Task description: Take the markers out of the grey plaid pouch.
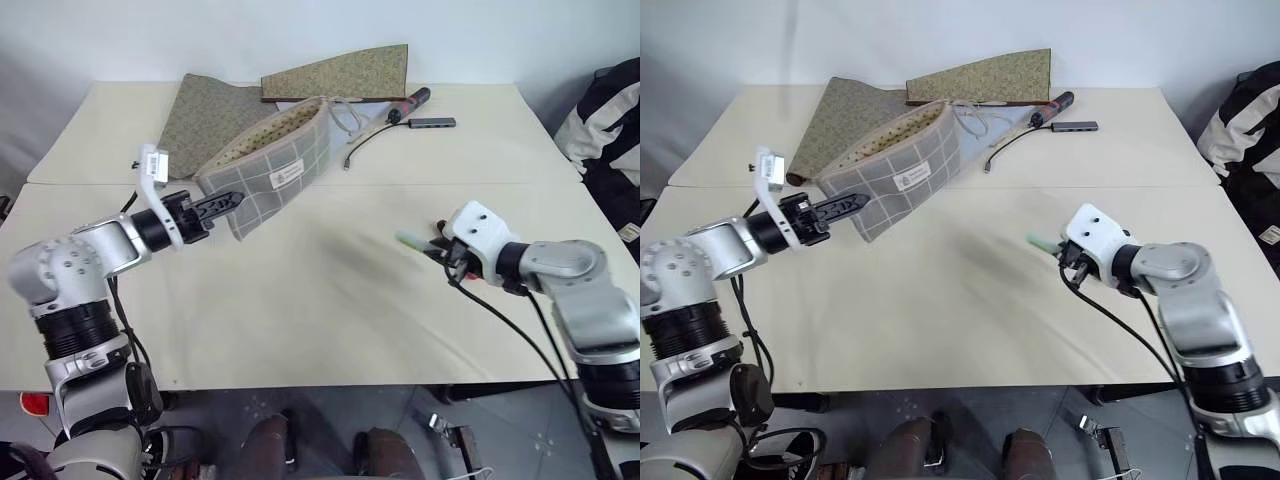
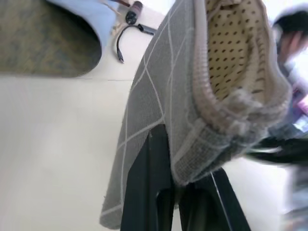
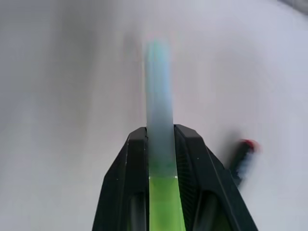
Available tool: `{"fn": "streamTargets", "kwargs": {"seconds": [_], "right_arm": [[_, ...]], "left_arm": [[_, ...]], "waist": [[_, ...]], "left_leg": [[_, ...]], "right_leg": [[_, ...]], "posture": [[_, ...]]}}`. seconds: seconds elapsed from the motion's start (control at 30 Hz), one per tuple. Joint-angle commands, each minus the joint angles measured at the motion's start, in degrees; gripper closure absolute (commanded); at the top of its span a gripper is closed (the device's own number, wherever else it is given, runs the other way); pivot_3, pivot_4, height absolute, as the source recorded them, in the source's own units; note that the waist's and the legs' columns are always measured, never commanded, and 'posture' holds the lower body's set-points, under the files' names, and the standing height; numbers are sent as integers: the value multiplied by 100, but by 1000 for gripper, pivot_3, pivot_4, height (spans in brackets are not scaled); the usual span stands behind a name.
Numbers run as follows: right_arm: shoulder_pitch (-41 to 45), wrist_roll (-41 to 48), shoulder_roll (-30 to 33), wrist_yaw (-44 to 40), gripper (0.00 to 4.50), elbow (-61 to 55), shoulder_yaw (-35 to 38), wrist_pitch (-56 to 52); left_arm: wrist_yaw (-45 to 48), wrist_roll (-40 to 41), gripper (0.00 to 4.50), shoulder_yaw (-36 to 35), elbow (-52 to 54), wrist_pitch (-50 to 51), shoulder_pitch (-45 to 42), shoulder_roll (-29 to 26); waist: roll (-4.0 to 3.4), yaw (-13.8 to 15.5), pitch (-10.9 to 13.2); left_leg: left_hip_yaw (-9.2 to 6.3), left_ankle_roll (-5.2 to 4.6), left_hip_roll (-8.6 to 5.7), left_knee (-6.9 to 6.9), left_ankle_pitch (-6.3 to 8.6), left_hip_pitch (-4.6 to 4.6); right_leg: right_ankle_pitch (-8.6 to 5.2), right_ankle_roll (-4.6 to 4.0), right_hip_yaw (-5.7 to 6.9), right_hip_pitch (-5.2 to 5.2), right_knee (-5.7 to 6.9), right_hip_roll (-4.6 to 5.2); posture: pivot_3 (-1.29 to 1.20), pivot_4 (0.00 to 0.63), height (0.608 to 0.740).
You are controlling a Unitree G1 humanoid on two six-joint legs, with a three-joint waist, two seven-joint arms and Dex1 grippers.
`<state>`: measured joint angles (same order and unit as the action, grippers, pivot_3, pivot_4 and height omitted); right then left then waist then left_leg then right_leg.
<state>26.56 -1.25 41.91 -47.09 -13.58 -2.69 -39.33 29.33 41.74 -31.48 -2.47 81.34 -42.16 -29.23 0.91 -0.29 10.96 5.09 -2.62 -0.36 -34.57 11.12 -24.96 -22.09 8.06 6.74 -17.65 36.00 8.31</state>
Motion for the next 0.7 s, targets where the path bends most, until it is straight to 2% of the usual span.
{"fn": "streamTargets", "kwargs": {"seconds": [0.03,0.1,0.2,0.33,0.43,0.53,0.7], "right_arm": [[-45,-262,-429,871,4106,327,-6,382],[-105,-214,-780,1167,4106,406,6,351],[-92,-171,-1105,1500,4106,412,116,300],[-64,129,-1425,1659,4106,297,275,-83],[-217,-62,-1199,1452,4106,172,-189,113],[-281,117,-1118,1225,3059,-6,-280,-13],[-199,290,-1079,1122,1372,-194,-215,-95]], "left_arm": [[-637,293,4500,-1139,35,932,-84,280],[-987,364,4500,-1649,-4,1116,54,472],[-1428,502,4500,-2034,115,1116,285,648],[-1798,803,4500,-2225,139,1116,603,743],[-1827,868,4500,-2019,224,1116,930,671],[-1781,858,3725,-1898,267,1116,1061,553],[-1604,855,2174,-1641,416,1093,1157,281]], "waist": [[2,16,0],[7,26,3],[7,12,3],[15,21,2],[15,14,2],[17,15,1],[17,13,1]], "left_leg": [[1,1,0,4,-1,-3],[-7,4,2,3,-2,-10],[-5,6,2,9,-4,-9],[-5,9,2,11,-3,-9],[-1,16,2,15,0,-8],[8,43,3,25,15,1],[30,48,3,32,13,-4]], "right_leg": [[0,0,-8,-2,0,-2],[0,-1,-22,-3,3,-7],[0,-1,-40,-2,4,-9],[0,-1,-45,-4,4,-13],[0,-1,-52,-6,3,-14],[0,-1,-61,-16,2,-16],[0,-2,-62,-46,5,-17]], "posture": [[0,150,740],[0,150,740],[0,150,740],[0,150,740],[0,150,740],[0,150,740],[0,150,740]]}}
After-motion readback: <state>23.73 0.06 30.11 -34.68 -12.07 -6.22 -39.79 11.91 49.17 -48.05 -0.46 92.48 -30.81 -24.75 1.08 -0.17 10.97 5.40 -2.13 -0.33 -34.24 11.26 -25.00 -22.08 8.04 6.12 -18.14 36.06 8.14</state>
